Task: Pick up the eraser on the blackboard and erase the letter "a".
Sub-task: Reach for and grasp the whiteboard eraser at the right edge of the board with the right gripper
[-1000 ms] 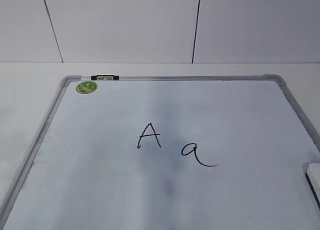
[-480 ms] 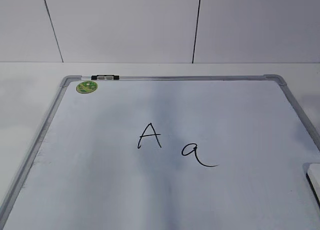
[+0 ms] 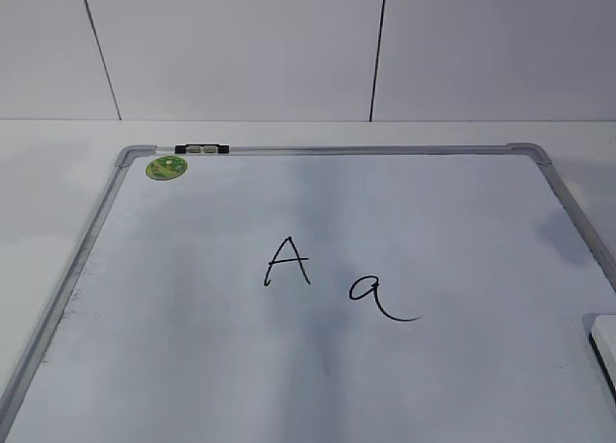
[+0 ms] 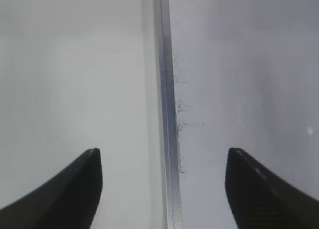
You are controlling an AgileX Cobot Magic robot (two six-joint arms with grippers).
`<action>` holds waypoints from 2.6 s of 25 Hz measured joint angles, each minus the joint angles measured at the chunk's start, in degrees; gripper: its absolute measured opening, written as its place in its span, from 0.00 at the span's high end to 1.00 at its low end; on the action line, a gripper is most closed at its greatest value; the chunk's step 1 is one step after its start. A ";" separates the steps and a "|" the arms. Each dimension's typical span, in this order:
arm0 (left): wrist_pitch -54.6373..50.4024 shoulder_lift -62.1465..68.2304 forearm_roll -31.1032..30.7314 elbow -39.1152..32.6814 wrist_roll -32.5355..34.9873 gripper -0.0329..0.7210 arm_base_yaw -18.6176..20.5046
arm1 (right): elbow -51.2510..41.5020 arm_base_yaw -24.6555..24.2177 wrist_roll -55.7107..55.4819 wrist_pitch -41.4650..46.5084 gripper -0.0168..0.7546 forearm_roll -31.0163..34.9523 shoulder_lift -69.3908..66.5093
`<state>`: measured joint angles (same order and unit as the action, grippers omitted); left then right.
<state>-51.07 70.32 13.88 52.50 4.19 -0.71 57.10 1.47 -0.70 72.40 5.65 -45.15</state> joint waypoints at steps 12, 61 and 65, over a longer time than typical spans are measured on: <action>4.49 12.38 0.52 0.09 1.00 0.25 -4.09 | -0.12 0.00 -0.25 -0.42 0.21 -6.81 -11.42; 4.68 28.80 0.52 8.58 1.15 0.25 -4.49 | -14.56 0.00 1.79 -14.41 0.16 -6.39 -29.40; 5.01 28.80 0.52 8.58 1.15 0.25 -4.49 | -14.56 0.00 1.93 -15.88 0.16 -6.39 -31.56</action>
<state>-46.06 99.12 14.39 61.09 5.34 -5.21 42.54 1.47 1.23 56.52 -0.74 -76.72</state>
